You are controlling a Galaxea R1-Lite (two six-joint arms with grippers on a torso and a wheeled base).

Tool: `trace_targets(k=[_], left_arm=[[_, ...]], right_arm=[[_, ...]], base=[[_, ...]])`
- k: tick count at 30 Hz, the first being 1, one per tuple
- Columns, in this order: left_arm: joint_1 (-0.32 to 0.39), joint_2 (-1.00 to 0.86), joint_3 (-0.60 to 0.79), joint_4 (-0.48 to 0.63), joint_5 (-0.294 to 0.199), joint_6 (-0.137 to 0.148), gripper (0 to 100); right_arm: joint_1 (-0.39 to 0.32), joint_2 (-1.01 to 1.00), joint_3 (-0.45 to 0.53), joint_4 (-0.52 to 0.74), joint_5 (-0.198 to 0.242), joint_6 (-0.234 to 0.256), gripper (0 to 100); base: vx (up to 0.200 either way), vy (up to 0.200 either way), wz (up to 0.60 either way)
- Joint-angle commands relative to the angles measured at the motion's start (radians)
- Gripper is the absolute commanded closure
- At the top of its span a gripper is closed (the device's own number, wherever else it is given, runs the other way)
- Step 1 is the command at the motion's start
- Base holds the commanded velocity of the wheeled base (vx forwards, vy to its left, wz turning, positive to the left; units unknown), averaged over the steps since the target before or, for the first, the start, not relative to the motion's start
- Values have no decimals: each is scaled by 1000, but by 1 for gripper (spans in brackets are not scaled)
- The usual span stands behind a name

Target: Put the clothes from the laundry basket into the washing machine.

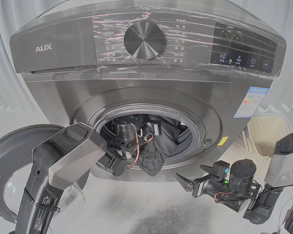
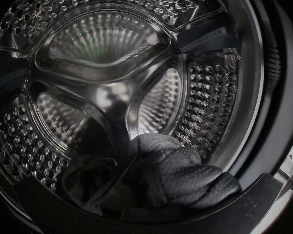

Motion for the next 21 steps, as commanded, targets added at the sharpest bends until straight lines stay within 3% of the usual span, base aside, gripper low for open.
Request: trace_targets(k=[1,8,15,16,21], left_arm=[[26,117,-233,86,76,-1,100],[52,179,-426,163,140,-3,100],[57,176,-423,172,145,-10,100],[57,174,-422,172,145,-10,0],[50,146,-360,174,145,-33,0]], right_arm=[[-1,2,0,-1,0,2,0],[-1,6,0,-1,0,4,0],[-1,6,0,-1,0,4,0],[-1,4,0,-1,0,4,0],[-1,2,1,-1,0,4,0]], base=[[0,0,0],[0,0,0],[0,0,0],[0,0,0],[0,0,0]])
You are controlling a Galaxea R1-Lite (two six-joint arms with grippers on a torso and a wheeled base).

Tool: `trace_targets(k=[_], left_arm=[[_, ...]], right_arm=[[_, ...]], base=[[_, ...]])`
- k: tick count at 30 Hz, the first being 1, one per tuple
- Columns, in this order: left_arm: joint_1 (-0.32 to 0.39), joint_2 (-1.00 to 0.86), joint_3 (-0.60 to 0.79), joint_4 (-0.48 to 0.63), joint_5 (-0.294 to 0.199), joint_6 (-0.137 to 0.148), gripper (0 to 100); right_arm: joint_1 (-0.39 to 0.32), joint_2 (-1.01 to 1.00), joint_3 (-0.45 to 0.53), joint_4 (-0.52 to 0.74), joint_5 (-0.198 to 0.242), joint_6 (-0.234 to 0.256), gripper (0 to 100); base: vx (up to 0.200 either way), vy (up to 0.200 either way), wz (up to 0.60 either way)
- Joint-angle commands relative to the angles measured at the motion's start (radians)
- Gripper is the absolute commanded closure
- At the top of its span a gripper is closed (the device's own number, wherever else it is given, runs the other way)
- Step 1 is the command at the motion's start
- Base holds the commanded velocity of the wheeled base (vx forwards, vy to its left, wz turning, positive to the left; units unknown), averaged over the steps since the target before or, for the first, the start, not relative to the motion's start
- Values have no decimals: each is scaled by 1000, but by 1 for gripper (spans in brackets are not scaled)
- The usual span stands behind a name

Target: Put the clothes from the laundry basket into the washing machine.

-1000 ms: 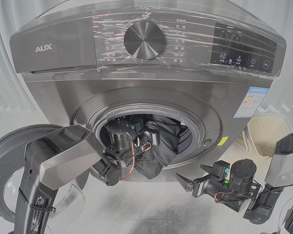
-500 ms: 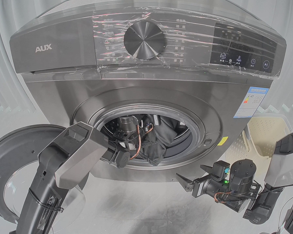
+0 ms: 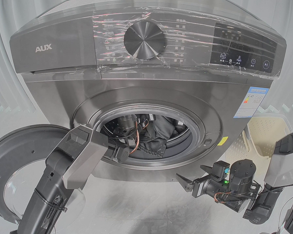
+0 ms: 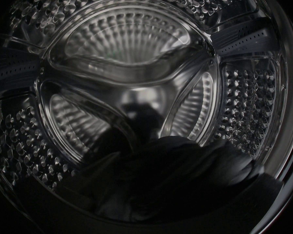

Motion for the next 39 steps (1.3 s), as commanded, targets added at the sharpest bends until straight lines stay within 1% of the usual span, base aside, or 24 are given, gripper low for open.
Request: trace_targets(k=[1,3,5,7,8,9,12,13,14,15,16,20,23,31,36,37,39], left_arm=[[-6,-34,69,2,0,-9,0],[-12,-78,160,8,-5,-7,0],[-17,-129,253,27,-22,-6,0],[-26,-170,330,45,-48,-6,0],[-29,-196,388,51,-74,-6,0],[-29,-199,393,51,-77,-6,0],[-43,-236,496,58,-111,2,0],[-43,-236,496,58,-111,2,0],[-49,-245,545,64,-137,5,0],[-50,-247,559,65,-146,8,0],[-52,-247,568,65,-149,10,0],[-57,-245,600,76,-158,36,0],[-57,-245,603,82,-170,39,0],[-100,-235,601,71,-249,40,0],[-113,-198,539,79,-253,44,0],[-113,-181,519,81,-250,45,100],[-112,-158,489,81,-246,48,100]], right_arm=[[1,-1,1,0,0,0,0],[1,1,1,0,0,0,0],[2,1,1,0,0,0,0],[2,1,1,0,0,0,0],[2,-1,0,0,0,0,0],[1,-1,0,0,0,0,0],[2,1,0,0,0,0,0],[2,1,0,0,0,0,0],[2,1,1,0,0,0,0],[2,1,0,0,0,0,0],[2,1,0,0,0,0,0],[1,1,1,0,0,0,0],[1,2,0,0,0,0,0],[2,1,0,0,0,0,0],[2,2,0,0,0,0,0],[2,2,0,0,0,0,0],[2,2,0,0,0,0,0]], base=[[0,0,0],[0,0,0],[0,0,0],[0,0,0],[0,0,0],[0,0,0],[0,0,0],[0,0,0],[0,0,0],[0,0,0],[0,0,0],[0,0,0],[0,0,0],[0,0,0],[0,0,0],[0,0,0],[0,0,0]])
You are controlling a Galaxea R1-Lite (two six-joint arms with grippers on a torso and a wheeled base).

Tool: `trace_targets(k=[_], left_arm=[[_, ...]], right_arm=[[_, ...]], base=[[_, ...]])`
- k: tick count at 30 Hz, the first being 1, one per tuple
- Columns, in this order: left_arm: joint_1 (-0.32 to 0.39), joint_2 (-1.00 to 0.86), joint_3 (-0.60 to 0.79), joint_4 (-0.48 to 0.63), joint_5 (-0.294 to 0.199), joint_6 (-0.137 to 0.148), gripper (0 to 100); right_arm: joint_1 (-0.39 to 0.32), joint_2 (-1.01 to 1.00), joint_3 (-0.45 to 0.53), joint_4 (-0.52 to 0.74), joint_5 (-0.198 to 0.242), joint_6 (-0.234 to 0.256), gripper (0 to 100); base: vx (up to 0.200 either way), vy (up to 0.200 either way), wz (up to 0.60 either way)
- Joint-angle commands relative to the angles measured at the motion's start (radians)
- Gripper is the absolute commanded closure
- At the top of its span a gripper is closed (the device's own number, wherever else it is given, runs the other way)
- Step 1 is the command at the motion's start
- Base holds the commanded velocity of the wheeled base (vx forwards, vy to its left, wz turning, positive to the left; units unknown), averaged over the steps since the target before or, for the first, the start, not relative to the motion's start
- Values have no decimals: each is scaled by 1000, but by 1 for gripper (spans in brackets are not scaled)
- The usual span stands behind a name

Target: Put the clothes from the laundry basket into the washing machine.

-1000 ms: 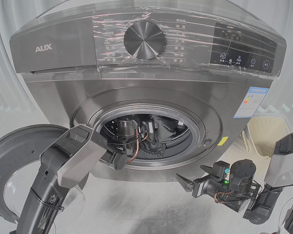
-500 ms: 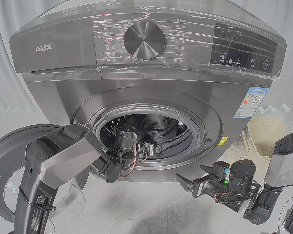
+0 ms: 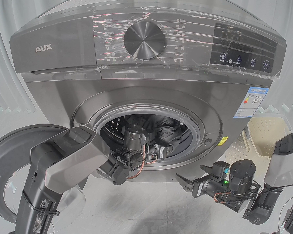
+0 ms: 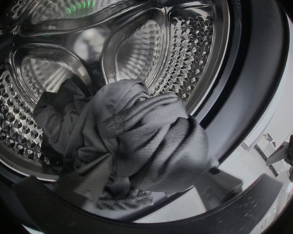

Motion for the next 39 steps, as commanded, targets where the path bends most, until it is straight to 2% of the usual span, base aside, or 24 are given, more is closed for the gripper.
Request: trace_targets(k=[1,6,7,10,13,20,27,28,32,39], left_arm=[[-3,54,-56,2,6,3,100],[9,120,-167,-10,52,0,100],[17,147,-234,-20,92,0,100],[41,177,-307,-29,127,-1,100],[75,197,-400,-27,186,-1,100],[132,200,-466,-20,235,-1,100],[138,190,-454,-23,235,-6,100],[135,190,-452,-23,235,-8,0],[132,183,-415,-24,230,-9,0],[86,-4,-44,5,127,0,0]], right_arm=[[0,2,0,0,0,0,0],[0,2,0,0,0,0,0],[0,3,0,0,0,0,0],[2,2,0,0,0,0,0],[0,3,0,0,0,0,0],[2,3,0,0,0,2,0],[2,19,0,0,0,2,0],[2,17,0,0,0,3,0],[0,17,0,0,0,3,0],[2,17,0,0,0,3,0]], base=[[0,0,0],[0,0,0],[0,0,0],[0,0,0],[0,0,0],[0,0,0],[0,0,0],[0,0,0],[0,0,0],[0,0,0]])
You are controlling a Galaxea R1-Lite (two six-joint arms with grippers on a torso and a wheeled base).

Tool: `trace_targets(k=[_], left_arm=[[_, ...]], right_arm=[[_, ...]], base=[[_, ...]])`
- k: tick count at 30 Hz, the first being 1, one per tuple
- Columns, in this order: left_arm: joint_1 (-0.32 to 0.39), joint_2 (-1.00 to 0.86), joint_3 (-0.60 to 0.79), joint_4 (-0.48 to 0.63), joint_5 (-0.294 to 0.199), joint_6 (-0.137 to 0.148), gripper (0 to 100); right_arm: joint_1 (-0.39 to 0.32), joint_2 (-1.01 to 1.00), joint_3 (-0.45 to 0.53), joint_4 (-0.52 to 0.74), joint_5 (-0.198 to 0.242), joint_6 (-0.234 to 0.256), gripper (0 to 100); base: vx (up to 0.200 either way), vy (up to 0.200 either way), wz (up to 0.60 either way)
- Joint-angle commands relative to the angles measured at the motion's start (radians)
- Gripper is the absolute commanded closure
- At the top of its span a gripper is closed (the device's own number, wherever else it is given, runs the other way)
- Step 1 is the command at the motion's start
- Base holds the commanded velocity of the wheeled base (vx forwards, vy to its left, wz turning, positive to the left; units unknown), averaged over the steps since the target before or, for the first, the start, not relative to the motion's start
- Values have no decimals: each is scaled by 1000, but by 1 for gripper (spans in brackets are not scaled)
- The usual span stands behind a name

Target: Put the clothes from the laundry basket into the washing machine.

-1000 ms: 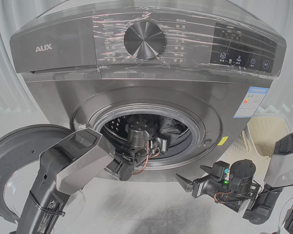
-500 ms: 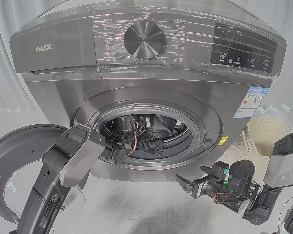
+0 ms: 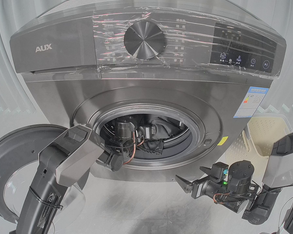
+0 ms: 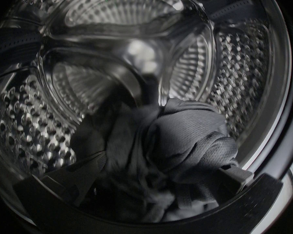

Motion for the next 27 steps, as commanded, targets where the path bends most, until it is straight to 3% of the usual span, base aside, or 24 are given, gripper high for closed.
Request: trace_targets(k=[1,8,21,22,27], left_arm=[[-38,-161,266,26,-71,9,0],[-61,-183,350,26,-102,19,0],[-69,-72,323,2,-105,35,0],[-69,-66,320,0,-105,35,100],[-65,-49,295,-2,-107,37,100]], right_arm=[[2,1,0,0,0,0,0],[2,1,0,0,0,0,0],[2,1,0,0,0,0,0],[2,1,0,0,0,0,0],[3,1,-2,0,0,0,0]], base=[[0,0,0],[0,0,0],[0,0,0],[0,0,0],[0,0,0]])
